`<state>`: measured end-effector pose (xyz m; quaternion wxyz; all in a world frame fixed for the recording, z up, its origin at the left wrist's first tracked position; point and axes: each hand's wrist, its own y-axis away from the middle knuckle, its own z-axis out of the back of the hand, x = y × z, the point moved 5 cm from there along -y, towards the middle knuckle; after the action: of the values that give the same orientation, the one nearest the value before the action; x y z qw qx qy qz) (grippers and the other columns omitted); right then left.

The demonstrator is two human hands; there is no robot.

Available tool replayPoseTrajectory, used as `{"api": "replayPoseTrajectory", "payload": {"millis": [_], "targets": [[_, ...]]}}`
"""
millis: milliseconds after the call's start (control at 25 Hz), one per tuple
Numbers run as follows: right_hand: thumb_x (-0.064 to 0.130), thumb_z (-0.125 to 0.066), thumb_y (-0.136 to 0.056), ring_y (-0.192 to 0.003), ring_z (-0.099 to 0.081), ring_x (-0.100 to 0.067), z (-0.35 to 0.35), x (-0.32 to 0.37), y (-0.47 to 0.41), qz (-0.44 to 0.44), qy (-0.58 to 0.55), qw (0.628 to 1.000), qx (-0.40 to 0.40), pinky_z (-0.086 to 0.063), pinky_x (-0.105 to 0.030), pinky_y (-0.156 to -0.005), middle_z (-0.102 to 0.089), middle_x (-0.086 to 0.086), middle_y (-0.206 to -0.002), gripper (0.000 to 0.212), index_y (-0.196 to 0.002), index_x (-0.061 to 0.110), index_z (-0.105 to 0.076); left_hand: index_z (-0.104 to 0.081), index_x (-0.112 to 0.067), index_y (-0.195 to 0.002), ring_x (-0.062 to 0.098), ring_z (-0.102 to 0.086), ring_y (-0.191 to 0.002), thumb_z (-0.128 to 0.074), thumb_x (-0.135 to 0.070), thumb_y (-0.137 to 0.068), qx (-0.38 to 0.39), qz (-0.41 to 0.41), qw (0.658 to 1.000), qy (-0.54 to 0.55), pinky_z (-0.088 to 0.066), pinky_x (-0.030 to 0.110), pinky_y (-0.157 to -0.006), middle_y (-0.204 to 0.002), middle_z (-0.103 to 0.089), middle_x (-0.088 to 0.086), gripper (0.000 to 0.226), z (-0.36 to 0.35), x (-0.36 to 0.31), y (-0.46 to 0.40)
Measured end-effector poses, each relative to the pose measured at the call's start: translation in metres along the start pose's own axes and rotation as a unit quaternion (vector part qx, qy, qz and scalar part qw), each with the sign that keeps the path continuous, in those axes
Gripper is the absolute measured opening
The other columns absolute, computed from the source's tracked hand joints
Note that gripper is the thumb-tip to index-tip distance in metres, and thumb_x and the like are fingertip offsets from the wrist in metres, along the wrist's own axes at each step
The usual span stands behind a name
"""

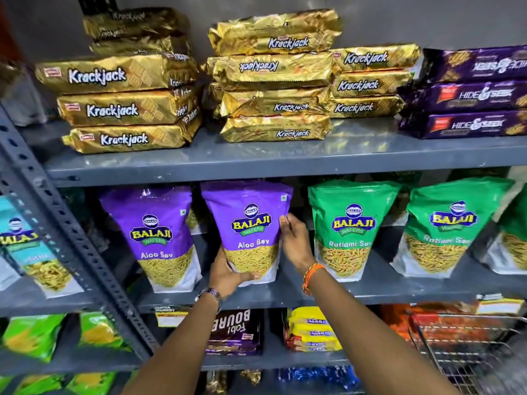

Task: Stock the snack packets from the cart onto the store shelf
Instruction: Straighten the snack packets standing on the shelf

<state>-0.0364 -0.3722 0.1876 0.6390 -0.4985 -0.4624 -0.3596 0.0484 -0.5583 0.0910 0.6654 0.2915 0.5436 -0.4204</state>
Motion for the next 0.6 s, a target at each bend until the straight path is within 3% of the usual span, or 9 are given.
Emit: {"api": "replayPoseTrajectory", "payload": {"millis": [160,280,360,440,600], "targets": [[0.031,-0.044,-0.099,-0.091,-0.065,-0.013,0.002,0.002,0.008,-0.016,-0.019,1.0,0.009,-0.053,-0.042,-0.087,-0.074,-0.009,-0.106,0.029,-0.101,0.011,-0.066,-0.053,-0.021,-0.129,0.017,-0.069,-0.108,-0.103,-0.035,-0.027,0.008,0.003,1.0,-0.019,-0.056,0.029,-0.09,-0.12,-0.072,0.0,0.114,0.001,-0.004,0.009],[0.023,-0.043,-0.102,-0.091,-0.064,-0.01,0.003,0.007,0.013,-0.022,-0.024,0.999,0.021,-0.053,-0.03,-0.083,-0.073,-0.007,-0.105,0.025,-0.101,0.011,-0.065,-0.053,-0.017,-0.129,0.002,-0.068,-0.1,-0.101,-0.007,-0.04,0.009,0.006,0.999,-0.036,-0.052,0.009,-0.078,-0.118,-0.071,0.0,0.102,0.001,-0.009,0.014],[0.02,-0.042,-0.102,-0.09,-0.064,-0.007,0.004,0.009,0.015,-0.019,-0.035,0.999,0.029,-0.052,-0.022,-0.081,-0.072,-0.005,-0.103,0.025,-0.104,0.008,-0.064,-0.053,-0.016,-0.13,0.005,-0.067,-0.101,-0.1,-0.006,-0.041,0.012,0.006,0.999,-0.042,-0.051,0.006,-0.075,-0.117,-0.071,-0.001,0.102,0.0,-0.01,0.015],[0.018,-0.041,-0.102,-0.087,-0.064,-0.002,0.005,0.01,0.015,-0.018,-0.043,0.998,0.033,-0.051,-0.018,-0.079,-0.071,-0.005,-0.103,0.025,-0.104,0.006,-0.064,-0.053,-0.017,-0.131,0.011,-0.067,-0.104,-0.1,-0.005,-0.042,0.011,0.01,0.999,-0.045,-0.053,0.009,-0.078,-0.116,-0.071,-0.002,0.102,0.0,-0.011,0.016],[0.014,-0.04,-0.102,-0.081,-0.063,0.009,0.005,0.009,0.013,-0.028,-0.054,0.997,0.038,-0.049,-0.012,-0.075,-0.07,-0.005,-0.102,0.024,-0.104,0.005,-0.062,-0.053,-0.021,-0.131,0.019,-0.068,-0.113,-0.101,-0.015,-0.038,0.016,0.016,0.999,-0.029,-0.057,0.036,-0.095,-0.121,-0.072,0.0,0.105,-0.001,-0.011,0.015]]}}
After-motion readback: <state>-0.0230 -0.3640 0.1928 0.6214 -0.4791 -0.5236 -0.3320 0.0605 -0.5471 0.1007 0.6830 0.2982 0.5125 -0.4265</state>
